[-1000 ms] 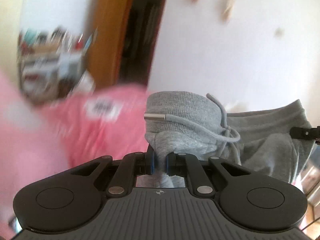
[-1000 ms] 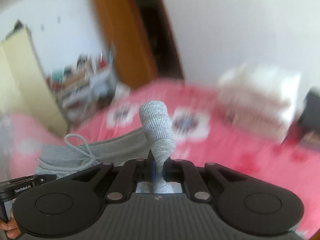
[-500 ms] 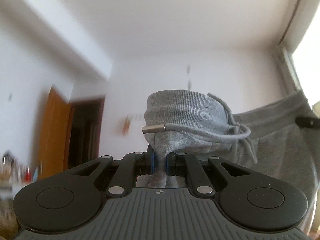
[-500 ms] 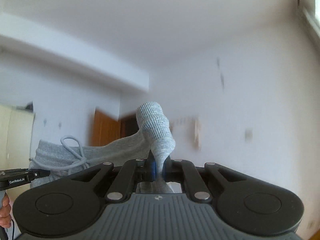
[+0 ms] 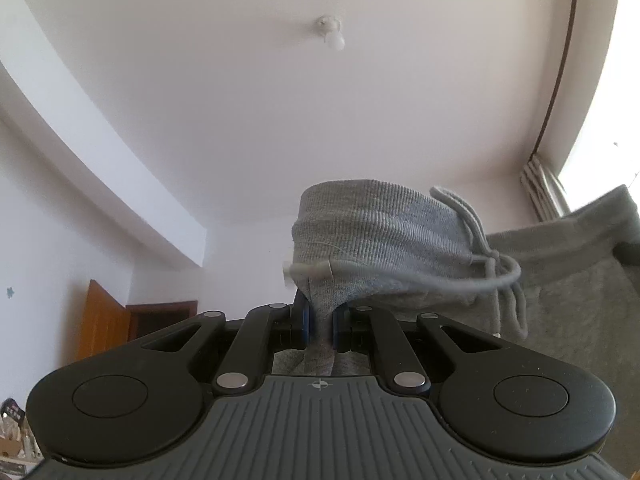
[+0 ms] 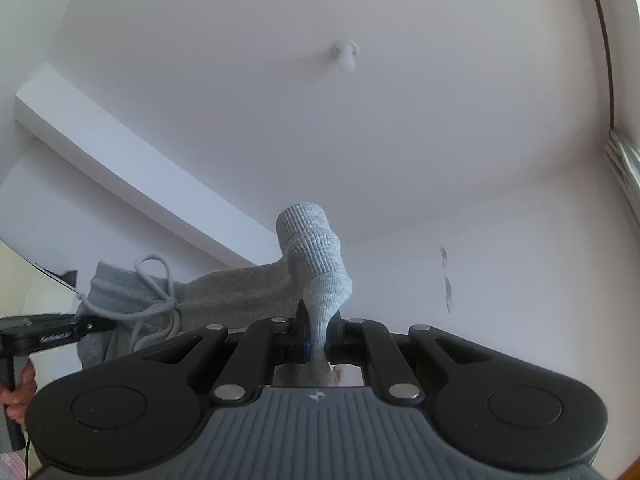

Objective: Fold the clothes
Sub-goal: 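Lift the sweatpants by the waistband with both grippers and shake them out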

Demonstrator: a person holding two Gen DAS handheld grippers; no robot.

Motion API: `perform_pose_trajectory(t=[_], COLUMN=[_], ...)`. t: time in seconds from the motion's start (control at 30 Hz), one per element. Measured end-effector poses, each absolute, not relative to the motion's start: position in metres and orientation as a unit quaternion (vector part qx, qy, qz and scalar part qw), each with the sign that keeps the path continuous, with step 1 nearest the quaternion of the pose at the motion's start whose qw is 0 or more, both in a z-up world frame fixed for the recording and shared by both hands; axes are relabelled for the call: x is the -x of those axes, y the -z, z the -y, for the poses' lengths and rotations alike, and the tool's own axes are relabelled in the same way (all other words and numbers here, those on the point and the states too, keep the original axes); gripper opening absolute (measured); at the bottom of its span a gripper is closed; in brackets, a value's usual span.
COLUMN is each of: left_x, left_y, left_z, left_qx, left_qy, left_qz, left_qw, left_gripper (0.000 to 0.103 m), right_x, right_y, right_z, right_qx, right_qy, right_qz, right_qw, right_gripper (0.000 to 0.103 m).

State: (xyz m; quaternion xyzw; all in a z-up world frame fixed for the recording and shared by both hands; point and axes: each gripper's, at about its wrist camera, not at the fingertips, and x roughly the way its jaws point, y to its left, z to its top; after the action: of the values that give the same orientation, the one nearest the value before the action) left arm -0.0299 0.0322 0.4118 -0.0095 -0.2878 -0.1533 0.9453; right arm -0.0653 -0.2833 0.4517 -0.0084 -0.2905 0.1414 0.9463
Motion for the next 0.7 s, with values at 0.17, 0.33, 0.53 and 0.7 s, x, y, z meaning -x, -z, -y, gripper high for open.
perform_pose_trajectory(t=[0.17,0.33,0.53,0.7], left_x=[0.01,-0.066,-0.189,-0.294], left_y=[-0.4,-0.336,-0.215,-0.084], left_z=[-0.026,-0.001,0.031,0.074], left_qx=[0.001,-0.013,-0.015,-0.03], left_qy=[0.158,0.169,0.159,0.156], left_qz=[0.248,0.156,-0.022,-0.171], left_qw=[0.956,0.973,0.987,0.972], left_gripper=[0.008,0.008,0.008,0.008], right_x=[0.053,0.004,-0.096,-0.201], right_y=[-0.437,-0.376,-0.268,-0.157], right_z=[0.286,0.294,0.31,0.333], right_qx=[-0.006,-0.044,-0.102,-0.152], right_qy=[-0.144,-0.129,-0.087,-0.041], right_qz=[0.277,0.21,0.082,-0.069], right_qw=[0.95,0.968,0.988,0.985], right_gripper=[0.007,0.007,0.007,0.007])
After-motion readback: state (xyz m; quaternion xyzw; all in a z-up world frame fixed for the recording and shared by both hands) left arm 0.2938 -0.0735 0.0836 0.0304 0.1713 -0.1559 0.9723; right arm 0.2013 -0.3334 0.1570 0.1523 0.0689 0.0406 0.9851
